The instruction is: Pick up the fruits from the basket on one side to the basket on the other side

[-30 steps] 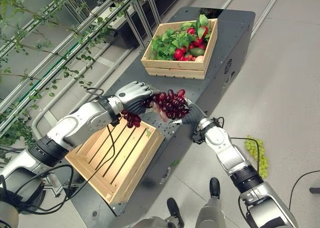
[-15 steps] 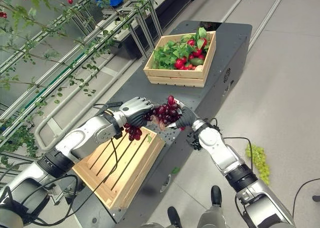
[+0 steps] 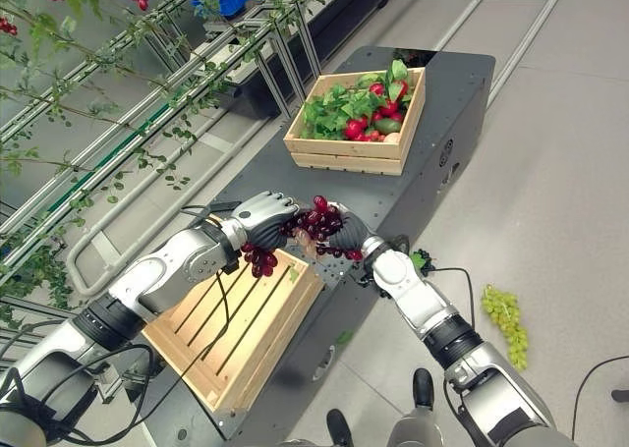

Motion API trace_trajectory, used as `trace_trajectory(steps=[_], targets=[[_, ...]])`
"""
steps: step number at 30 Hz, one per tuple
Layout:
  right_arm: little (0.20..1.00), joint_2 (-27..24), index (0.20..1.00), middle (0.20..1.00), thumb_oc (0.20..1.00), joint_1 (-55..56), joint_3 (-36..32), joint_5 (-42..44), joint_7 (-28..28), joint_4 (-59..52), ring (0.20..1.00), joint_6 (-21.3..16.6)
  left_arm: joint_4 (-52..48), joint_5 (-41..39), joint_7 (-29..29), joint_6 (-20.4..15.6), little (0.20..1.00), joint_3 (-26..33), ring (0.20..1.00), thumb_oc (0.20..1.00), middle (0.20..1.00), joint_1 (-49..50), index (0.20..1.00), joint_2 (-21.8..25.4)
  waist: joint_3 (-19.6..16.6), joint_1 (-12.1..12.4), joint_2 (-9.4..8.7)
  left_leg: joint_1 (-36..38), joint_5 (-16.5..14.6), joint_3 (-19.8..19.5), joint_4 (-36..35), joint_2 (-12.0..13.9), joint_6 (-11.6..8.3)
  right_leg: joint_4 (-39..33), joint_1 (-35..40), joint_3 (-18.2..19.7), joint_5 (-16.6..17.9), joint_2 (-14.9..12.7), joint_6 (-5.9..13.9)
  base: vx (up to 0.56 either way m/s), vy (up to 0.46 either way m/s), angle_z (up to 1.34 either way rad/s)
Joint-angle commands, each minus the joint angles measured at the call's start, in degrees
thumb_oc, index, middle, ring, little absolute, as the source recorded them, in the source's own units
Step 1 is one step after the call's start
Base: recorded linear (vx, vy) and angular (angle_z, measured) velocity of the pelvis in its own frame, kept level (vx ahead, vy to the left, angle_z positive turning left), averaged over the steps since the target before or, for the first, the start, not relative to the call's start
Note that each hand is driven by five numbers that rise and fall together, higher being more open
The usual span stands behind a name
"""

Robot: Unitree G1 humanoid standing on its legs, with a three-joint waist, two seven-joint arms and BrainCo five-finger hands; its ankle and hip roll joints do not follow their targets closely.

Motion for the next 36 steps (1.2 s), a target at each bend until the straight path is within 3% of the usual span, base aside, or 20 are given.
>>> trace_trajectory(steps=[1,10,18,19,20,23,30,36], targets=[[0.200,5.84,0.200,0.200,0.200,-6.74,0.21,2.53,-0.70,-1.58,0.200,-3.43,-6.48,-0.98,2.99,-4.84,0.200,-2.28,0.200,0.200,0.200,-4.75,0.200,0.09,-1.70,0.71,-2.82,0.28,-2.35,-1.49,1.36,-0.58,-2.12,0.25,5.74,-0.08,-9.70,-1.26,6.04,0.00,0.000,0.00],[0.200,5.98,0.200,0.200,0.200,-9.98,3.22,3.70,1.90,1.22,0.200,-1.82,-6.11,2.45,3.47,-5.44,0.200,-3.17,0.200,0.200,0.200,-7.64,0.200,3.21,-2.95,0.51,-2.93,1.40,-2.62,-1.75,1.00,-0.63,-2.20,0.25,6.93,-0.37,-10.27,-1.28,5.89,0.01,-0.001,0.01],[0.200,5.75,0.200,0.200,0.200,-9.56,2.05,4.40,1.30,0.93,0.200,-2.04,-4.81,2.47,4.16,-5.19,0.200,-3.43,0.200,0.200,0.200,-9.81,0.200,2.04,-3.36,0.37,-2.78,2.26,-2.63,-2.32,0.73,-0.98,-2.17,0.25,8.26,-0.96,-10.64,-1.51,5.88,0.02,0.000,0.04],[0.200,5.71,0.200,0.200,0.200,-9.28,1.74,4.73,1.29,0.71,0.200,-2.16,-5.02,2.36,4.16,-5.24,0.231,-3.24,0.231,0.231,0.231,-9.67,0.231,2.07,-3.39,0.39,-2.76,2.41,-2.65,-2.40,0.68,-1.00,-2.17,0.25,8.45,-1.05,-10.68,-1.55,5.87,0.01,-0.003,0.04],[0.200,5.50,0.200,0.200,0.200,-8.39,0.99,5.74,1.11,-0.16,0.200,-2.63,-5.62,2.77,4.73,-5.33,1.000,-2.40,1.000,1.000,1.000,-9.40,1.000,2.57,-3.49,0.49,-2.74,2.54,-2.64,-2.54,0.63,-1.11,-2.16,0.25,8.71,-1.16,-10.75,-1.65,5.90,0.00,-0.003,0.04],[0.200,5.16,0.200,0.200,0.200,-7.22,0.11,6.31,0.76,-0.96,0.200,-2.85,-6.46,3.04,4.87,-5.49,1.000,-2.06,1.000,1.000,1.000,-8.64,1.000,3.00,-3.52,0.52,-2.76,2.83,-2.66,-2.76,0.61,-1.16,-2.16,0.25,9.33,-1.51,-10.89,-1.75,5.89,0.00,-0.016,0.08],[0.200,2.47,0.200,0.200,0.200,-0.25,-6.13,10.30,-0.43,-5.04,0.200,-4.22,-8.22,-7.81,5.32,-5.56,1.000,6.18,1.000,1.000,1.000,-2.76,1.000,5.93,-3.83,0.75,-2.93,4.55,-2.58,-3.96,0.52,-1.05,-2.76,0.27,12.11,-3.00,-11.58,-1.77,5.50,0.02,-0.030,0.12],[0.200,0.03,0.200,0.200,0.200,5.68,-11.35,11.55,-0.70,-8.49,0.200,-4.59,-3.13,-15.53,6.71,-2.65,1.000,13.61,1.000,1.000,1.000,4.98,1.000,3.43,-3.93,0.46,-3.34,5.09,-2.21,-4.55,0.48,-0.49,-3.12,0.27,13.00,-3.85,-12.03,-1.42,5.21,-0.01,-0.049,0.08]])
